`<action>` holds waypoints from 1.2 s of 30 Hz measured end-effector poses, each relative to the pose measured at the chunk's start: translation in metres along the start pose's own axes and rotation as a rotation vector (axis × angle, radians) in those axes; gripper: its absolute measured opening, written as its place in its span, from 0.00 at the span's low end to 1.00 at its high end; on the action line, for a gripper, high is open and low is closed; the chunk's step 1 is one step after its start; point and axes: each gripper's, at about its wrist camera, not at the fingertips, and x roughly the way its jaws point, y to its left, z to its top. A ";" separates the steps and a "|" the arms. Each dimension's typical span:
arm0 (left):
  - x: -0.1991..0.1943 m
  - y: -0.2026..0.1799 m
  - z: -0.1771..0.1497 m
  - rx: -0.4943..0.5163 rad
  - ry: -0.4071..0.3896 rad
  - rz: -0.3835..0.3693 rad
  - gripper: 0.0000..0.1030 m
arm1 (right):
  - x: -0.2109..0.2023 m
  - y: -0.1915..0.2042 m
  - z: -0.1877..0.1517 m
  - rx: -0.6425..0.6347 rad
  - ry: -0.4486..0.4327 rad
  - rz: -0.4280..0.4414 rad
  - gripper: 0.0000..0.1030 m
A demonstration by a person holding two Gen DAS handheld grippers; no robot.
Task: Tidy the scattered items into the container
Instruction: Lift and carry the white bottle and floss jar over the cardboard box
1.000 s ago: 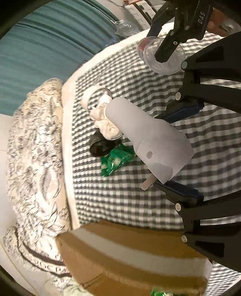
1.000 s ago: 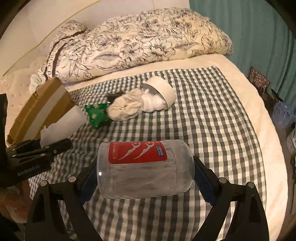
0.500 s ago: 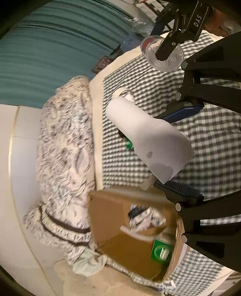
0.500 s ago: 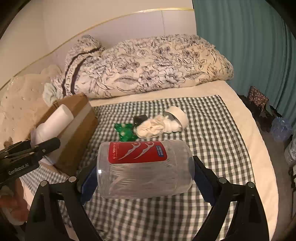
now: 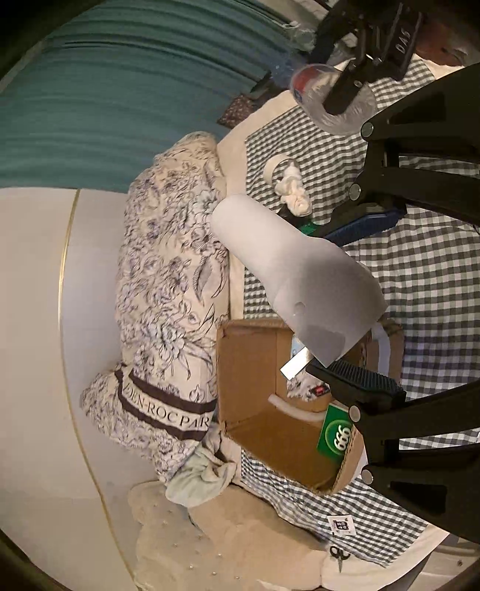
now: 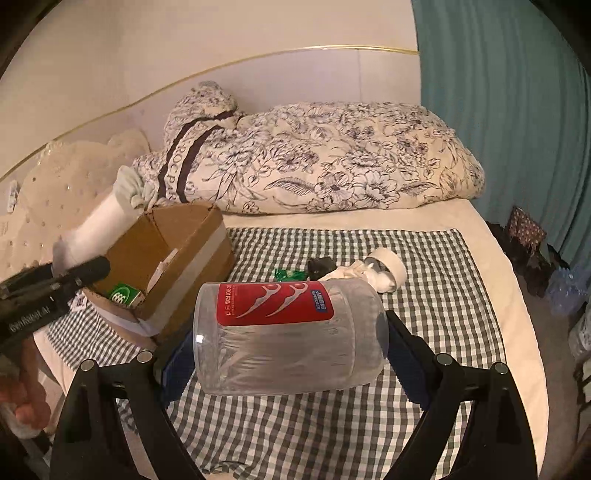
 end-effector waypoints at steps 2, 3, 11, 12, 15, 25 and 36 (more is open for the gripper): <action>-0.004 0.007 0.001 0.000 -0.007 0.006 0.60 | -0.001 0.006 0.000 -0.001 -0.001 0.004 0.88; -0.005 0.008 0.001 0.002 -0.010 0.011 0.60 | 0.000 0.008 0.000 -0.003 0.000 0.005 0.88; -0.009 0.035 0.004 0.021 -0.031 0.047 0.60 | 0.004 0.028 0.012 -0.017 -0.013 0.008 0.88; -0.009 0.038 0.005 0.019 -0.030 0.050 0.60 | 0.005 0.031 0.014 -0.020 -0.015 0.011 0.88; -0.007 0.052 0.008 0.009 -0.029 0.063 0.60 | 0.008 0.043 0.022 -0.037 -0.022 0.020 0.88; 0.006 0.099 0.014 -0.025 -0.015 0.119 0.60 | 0.028 0.097 0.047 -0.110 -0.042 0.096 0.88; 0.024 0.157 0.018 -0.069 0.012 0.179 0.60 | 0.057 0.164 0.067 -0.196 -0.055 0.183 0.88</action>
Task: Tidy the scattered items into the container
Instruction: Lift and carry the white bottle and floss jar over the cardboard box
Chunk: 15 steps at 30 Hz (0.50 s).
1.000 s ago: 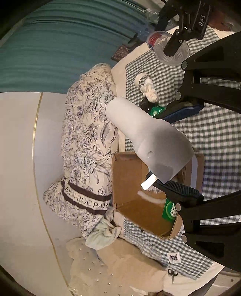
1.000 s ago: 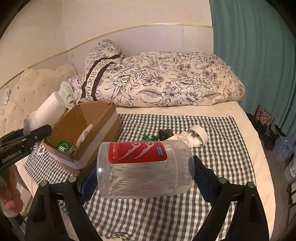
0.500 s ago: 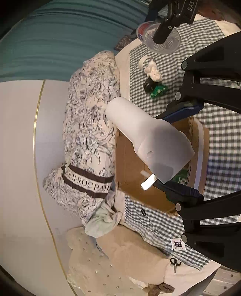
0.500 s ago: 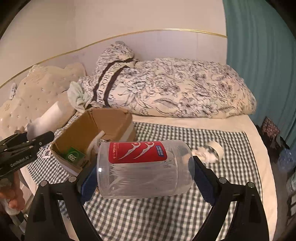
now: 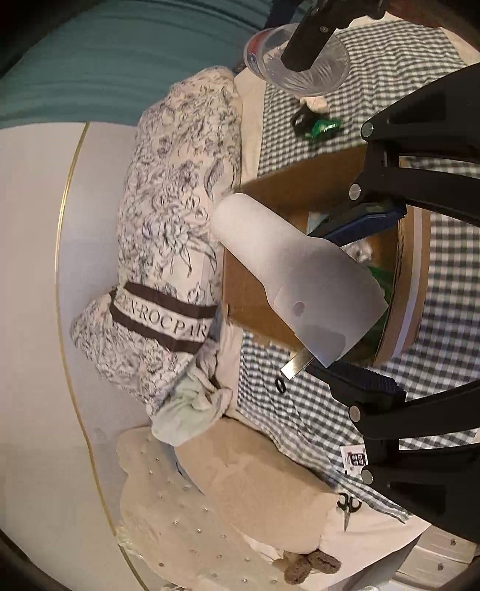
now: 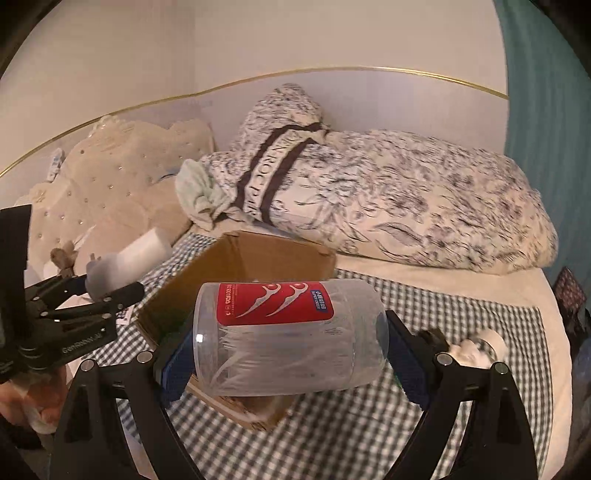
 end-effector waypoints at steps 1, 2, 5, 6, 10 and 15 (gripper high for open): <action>0.003 0.006 0.000 -0.011 0.004 0.006 0.60 | 0.003 0.006 0.002 -0.012 -0.001 0.007 0.88; 0.006 0.010 0.001 -0.018 0.007 0.009 0.60 | 0.005 0.011 0.004 -0.022 -0.004 0.015 0.88; 0.014 0.022 0.000 -0.034 0.025 0.015 0.60 | 0.009 0.024 0.010 -0.032 -0.017 0.038 0.88; 0.017 0.025 -0.001 -0.036 0.034 0.017 0.60 | 0.011 0.027 0.013 -0.032 -0.021 0.045 0.88; 0.025 0.035 -0.003 -0.047 0.054 0.016 0.60 | 0.017 0.040 0.021 -0.038 -0.025 0.073 0.88; 0.036 0.043 -0.003 -0.048 0.070 0.020 0.60 | 0.034 0.053 0.024 -0.060 -0.007 0.085 0.88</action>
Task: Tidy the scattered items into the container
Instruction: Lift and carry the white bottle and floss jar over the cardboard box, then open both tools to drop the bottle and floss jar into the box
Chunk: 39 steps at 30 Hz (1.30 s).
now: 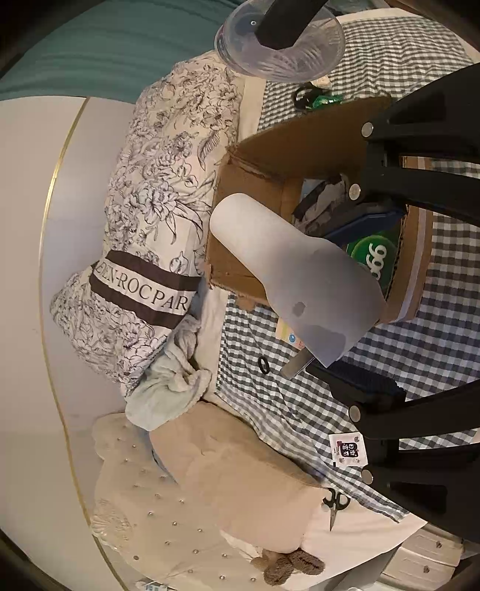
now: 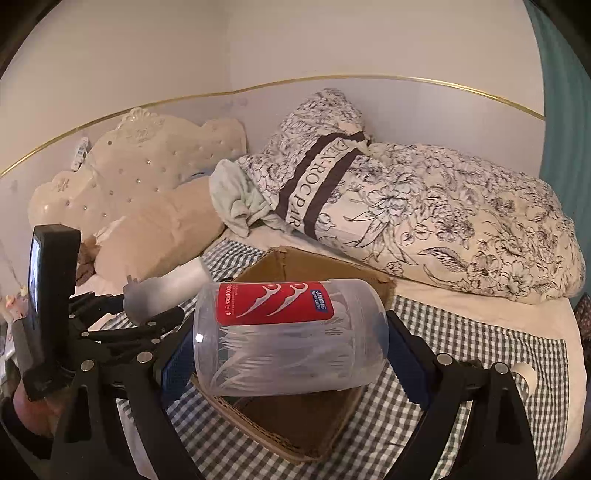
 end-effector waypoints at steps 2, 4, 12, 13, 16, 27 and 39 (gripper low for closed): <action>0.008 0.003 0.001 -0.008 0.014 -0.003 0.60 | 0.009 0.005 0.001 -0.008 0.008 0.005 0.88; 0.019 0.004 0.001 -0.019 0.030 -0.013 0.60 | 0.019 0.008 0.001 -0.013 0.023 0.005 0.88; 0.056 -0.003 0.005 0.009 0.063 -0.028 0.60 | 0.067 0.008 -0.003 -0.024 0.092 -0.007 0.88; 0.061 -0.005 0.005 0.015 0.067 -0.027 0.60 | 0.073 0.007 -0.004 -0.022 0.102 -0.006 0.88; 0.073 -0.008 0.005 0.031 0.078 -0.027 0.60 | 0.089 0.006 -0.007 -0.027 0.125 -0.003 0.88; 0.105 -0.022 -0.004 0.096 0.124 -0.010 0.61 | 0.124 -0.004 -0.023 -0.004 0.192 0.008 0.89; 0.093 -0.030 0.002 0.112 0.105 0.020 0.77 | 0.110 -0.010 -0.018 0.003 0.175 0.002 0.89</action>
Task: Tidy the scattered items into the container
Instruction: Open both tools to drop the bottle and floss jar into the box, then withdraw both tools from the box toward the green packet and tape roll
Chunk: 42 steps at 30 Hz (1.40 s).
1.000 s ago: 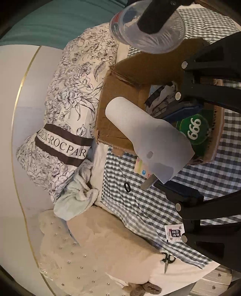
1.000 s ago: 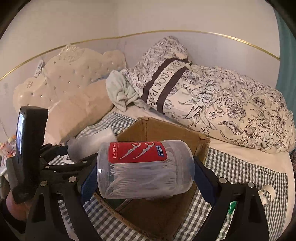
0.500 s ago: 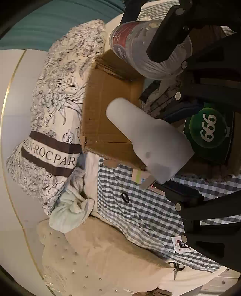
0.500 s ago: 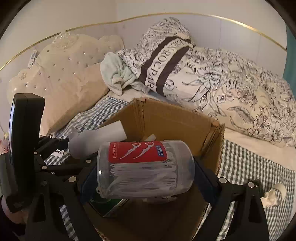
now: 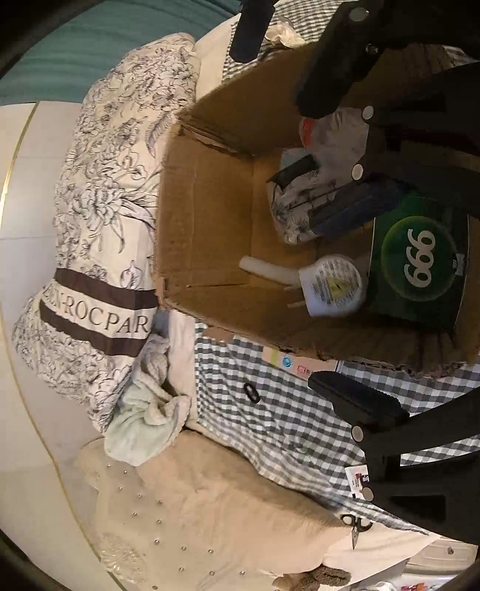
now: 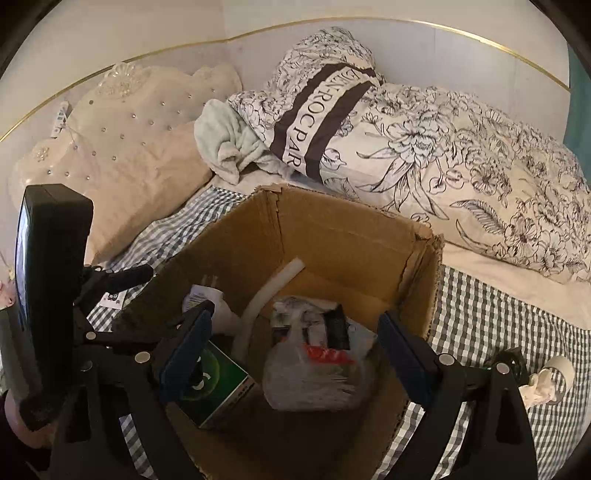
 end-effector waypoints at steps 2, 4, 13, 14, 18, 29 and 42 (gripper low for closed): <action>-0.008 0.001 0.002 -0.005 -0.011 0.001 0.77 | -0.008 0.000 0.001 0.003 -0.013 -0.004 0.89; -0.016 0.000 0.004 -0.007 -0.023 0.002 0.78 | -0.017 -0.001 0.001 0.008 -0.025 -0.006 0.89; -0.065 -0.012 0.012 -0.010 -0.095 0.015 0.90 | -0.068 -0.008 -0.002 0.026 -0.079 -0.029 0.94; -0.070 -0.014 0.013 -0.009 -0.102 0.019 0.91 | -0.075 -0.009 -0.002 0.028 -0.088 -0.034 0.95; -0.092 -0.019 0.014 -0.016 -0.135 0.023 0.95 | -0.100 -0.014 -0.003 0.037 -0.121 -0.048 0.95; -0.161 -0.048 0.010 -0.026 -0.250 0.001 1.00 | -0.174 -0.034 -0.019 0.062 -0.195 -0.096 1.00; -0.208 -0.090 -0.012 -0.033 -0.307 -0.052 1.00 | -0.235 -0.063 -0.056 0.103 -0.242 -0.159 1.00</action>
